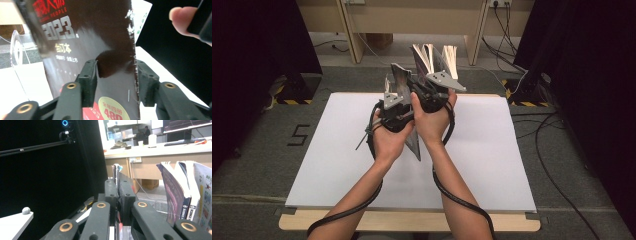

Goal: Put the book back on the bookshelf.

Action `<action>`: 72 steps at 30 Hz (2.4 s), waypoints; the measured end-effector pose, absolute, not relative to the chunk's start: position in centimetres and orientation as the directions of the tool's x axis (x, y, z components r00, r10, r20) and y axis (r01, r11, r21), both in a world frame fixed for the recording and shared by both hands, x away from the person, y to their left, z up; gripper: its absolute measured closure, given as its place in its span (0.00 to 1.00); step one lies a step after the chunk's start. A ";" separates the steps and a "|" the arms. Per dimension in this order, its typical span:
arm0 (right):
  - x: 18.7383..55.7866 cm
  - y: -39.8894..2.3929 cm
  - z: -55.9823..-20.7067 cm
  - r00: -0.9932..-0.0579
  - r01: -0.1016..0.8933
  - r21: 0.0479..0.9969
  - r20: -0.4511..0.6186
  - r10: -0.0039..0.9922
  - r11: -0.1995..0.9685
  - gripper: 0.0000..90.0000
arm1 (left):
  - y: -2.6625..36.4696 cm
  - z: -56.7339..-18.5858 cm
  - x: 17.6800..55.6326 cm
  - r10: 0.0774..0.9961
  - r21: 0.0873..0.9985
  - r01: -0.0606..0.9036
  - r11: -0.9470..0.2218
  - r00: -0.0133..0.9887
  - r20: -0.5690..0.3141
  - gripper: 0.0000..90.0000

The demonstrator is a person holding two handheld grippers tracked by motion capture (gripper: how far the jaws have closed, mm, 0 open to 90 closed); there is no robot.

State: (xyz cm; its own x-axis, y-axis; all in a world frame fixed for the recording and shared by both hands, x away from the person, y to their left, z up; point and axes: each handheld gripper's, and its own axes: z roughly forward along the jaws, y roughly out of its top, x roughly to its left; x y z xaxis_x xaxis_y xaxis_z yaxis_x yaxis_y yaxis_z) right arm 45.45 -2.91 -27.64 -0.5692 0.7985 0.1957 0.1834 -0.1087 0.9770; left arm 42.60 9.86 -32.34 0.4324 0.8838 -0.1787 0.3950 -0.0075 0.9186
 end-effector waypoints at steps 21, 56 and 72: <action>44.5 -2.3 -27.7 -0.686 0.265 0.964 0.216 0.695 -0.038 0.75 | 12.8 -34.3 39.4 0.918 0.942 0.314 0.118 0.326 -0.224 0.96; 41.7 -17.2 -31.4 -0.523 0.294 0.951 0.246 0.816 -0.098 0.70 | 17.5 -32.0 38.7 0.916 0.959 0.203 0.196 0.311 -0.253 0.96; 40.8 -20.6 -35.6 -0.443 0.360 0.929 0.249 0.861 -0.083 0.70 | 18.4 -31.4 39.0 0.913 0.964 0.149 0.219 0.317 -0.256 0.96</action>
